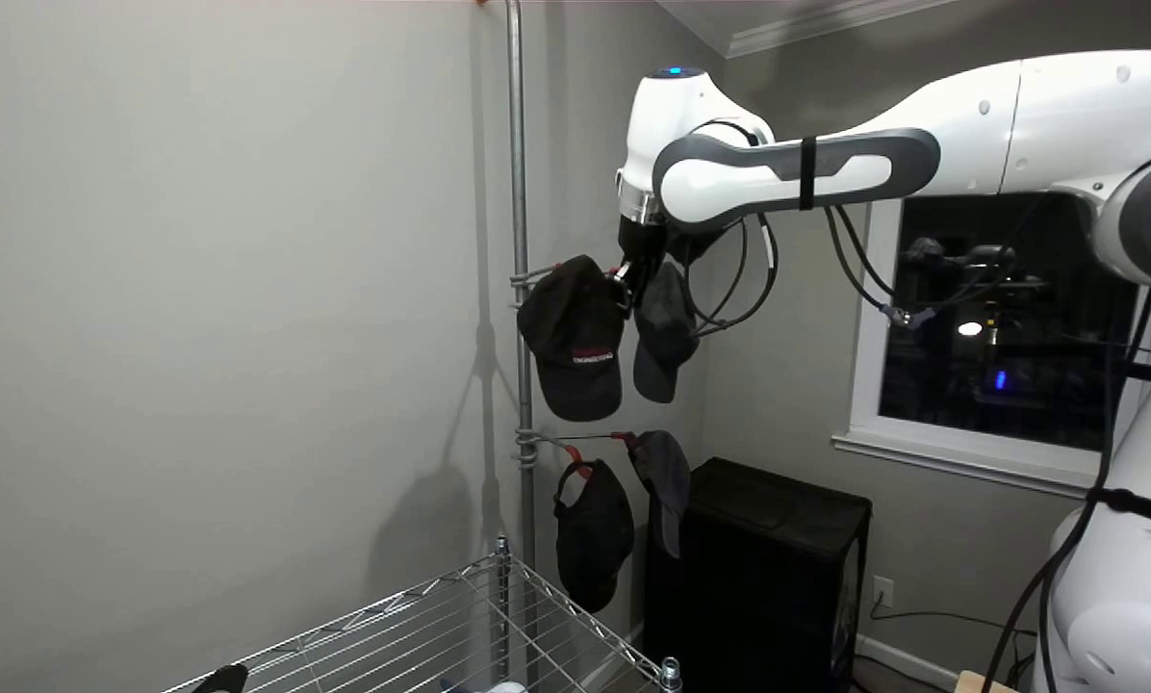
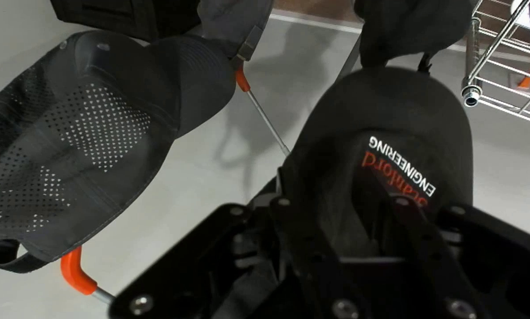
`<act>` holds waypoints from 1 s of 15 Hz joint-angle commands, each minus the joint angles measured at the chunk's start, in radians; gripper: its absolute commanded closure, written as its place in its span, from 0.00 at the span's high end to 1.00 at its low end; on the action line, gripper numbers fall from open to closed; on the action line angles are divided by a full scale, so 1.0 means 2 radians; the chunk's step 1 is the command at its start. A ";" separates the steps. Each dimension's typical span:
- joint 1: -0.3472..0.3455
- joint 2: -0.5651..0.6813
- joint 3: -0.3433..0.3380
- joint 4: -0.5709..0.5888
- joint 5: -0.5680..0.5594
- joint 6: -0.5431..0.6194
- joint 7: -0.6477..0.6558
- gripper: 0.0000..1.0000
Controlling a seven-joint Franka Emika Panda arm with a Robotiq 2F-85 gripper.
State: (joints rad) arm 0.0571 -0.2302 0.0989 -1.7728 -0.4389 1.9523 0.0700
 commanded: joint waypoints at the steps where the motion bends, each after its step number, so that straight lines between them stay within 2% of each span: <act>1: 0.003 -0.043 0.010 -0.038 0.005 -0.011 -0.003 0.70; 5: 0.013 -0.104 0.022 -0.095 0.007 -0.035 -0.014 0.95; 6: 0.013 -0.121 0.025 -0.108 0.006 -0.046 -0.014 0.98; 15: 0.035 -0.236 0.022 -0.214 0.033 -0.115 -0.020 1.00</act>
State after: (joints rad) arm 0.1076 -0.6328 0.1534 -2.1258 -0.4193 1.7408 0.0649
